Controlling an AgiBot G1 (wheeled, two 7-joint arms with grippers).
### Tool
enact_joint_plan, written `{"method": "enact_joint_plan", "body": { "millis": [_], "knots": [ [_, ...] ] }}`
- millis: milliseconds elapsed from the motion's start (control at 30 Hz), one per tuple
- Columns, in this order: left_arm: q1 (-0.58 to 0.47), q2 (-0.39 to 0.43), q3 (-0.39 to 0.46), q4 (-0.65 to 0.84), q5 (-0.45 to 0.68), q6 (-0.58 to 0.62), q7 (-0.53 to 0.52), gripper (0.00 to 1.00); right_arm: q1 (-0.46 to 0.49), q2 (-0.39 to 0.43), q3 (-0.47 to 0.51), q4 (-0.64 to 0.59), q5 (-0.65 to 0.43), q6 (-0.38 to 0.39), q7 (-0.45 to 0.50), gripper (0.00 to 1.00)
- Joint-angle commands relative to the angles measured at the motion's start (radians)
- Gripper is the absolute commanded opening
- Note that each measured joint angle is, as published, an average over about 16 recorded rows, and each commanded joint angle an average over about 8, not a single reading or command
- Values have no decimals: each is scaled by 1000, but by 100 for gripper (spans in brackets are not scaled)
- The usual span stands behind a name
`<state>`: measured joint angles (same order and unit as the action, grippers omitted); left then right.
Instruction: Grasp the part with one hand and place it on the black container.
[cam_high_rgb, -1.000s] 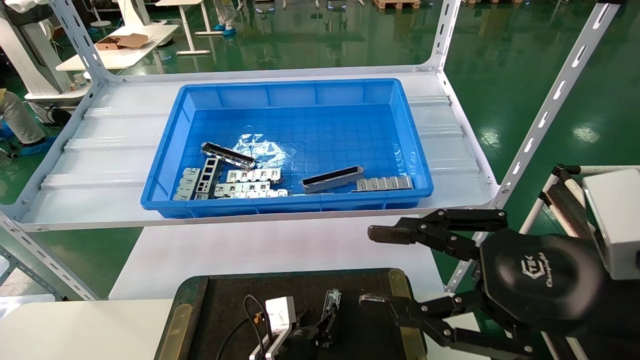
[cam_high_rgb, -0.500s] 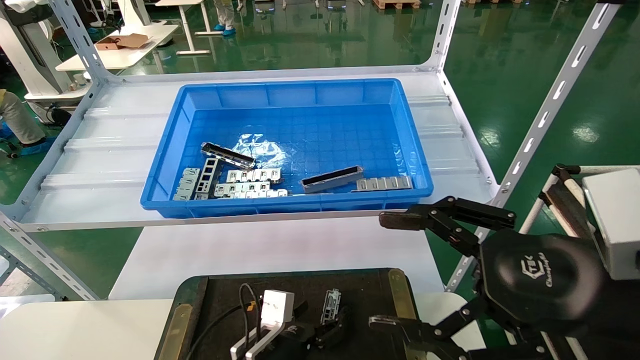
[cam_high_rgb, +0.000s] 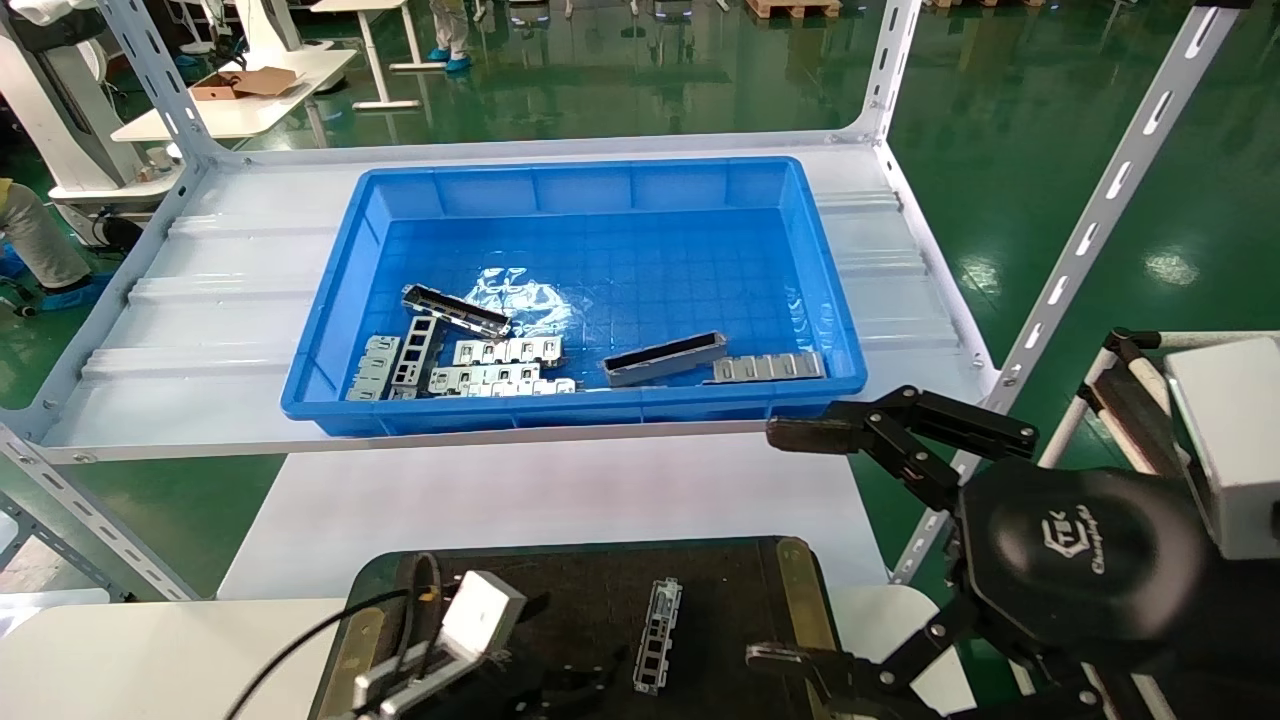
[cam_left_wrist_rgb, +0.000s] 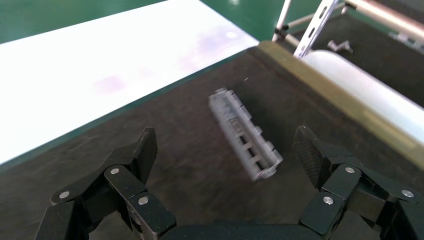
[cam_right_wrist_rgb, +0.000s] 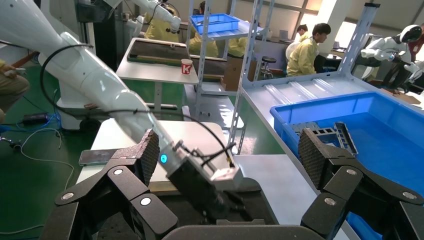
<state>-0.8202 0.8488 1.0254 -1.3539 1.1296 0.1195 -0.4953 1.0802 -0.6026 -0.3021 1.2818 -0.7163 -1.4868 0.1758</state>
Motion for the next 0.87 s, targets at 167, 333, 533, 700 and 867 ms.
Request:
{"method": "enact_joint_plan", "body": {
  "millis": [167, 333, 533, 700, 867],
  "knots": [
    [2, -94, -88, -3, -34, 182, 81, 100, 0, 0, 0, 0, 0, 0, 0, 100],
    [16, -163, -175, 0, -123, 372, 216, 100, 0, 0, -1, 0, 0, 0, 0, 100],
    [62, -209, -305, 18, -275, 573, 443, 100, 0, 0, -1, 0, 1, 0, 0, 100],
    [105, -219, -396, 67, -388, 705, 613, 100, 0, 0, -1, 0, 1, 0, -1, 100],
    [115, -218, -427, 111, -431, 769, 674, 100, 0, 1, -1, 0, 1, 1, -1, 100]
  ]
}}
